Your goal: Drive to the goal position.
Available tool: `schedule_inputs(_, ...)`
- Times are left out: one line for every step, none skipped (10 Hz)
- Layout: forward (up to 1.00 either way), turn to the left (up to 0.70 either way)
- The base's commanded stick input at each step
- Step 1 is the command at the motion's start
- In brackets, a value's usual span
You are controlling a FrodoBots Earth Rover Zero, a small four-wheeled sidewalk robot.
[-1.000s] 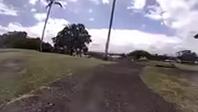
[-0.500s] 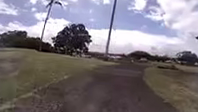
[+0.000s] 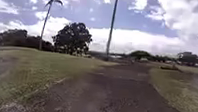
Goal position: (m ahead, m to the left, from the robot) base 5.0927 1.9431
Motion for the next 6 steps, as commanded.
schedule_inputs(0.7, -0.09)
schedule_inputs(0.7, -0.35)
schedule_inputs(0.7, -0.35)
schedule_inputs(0.7, -0.35)
schedule_inputs(0.7, -0.35)
schedule_inputs(0.7, -0.35)
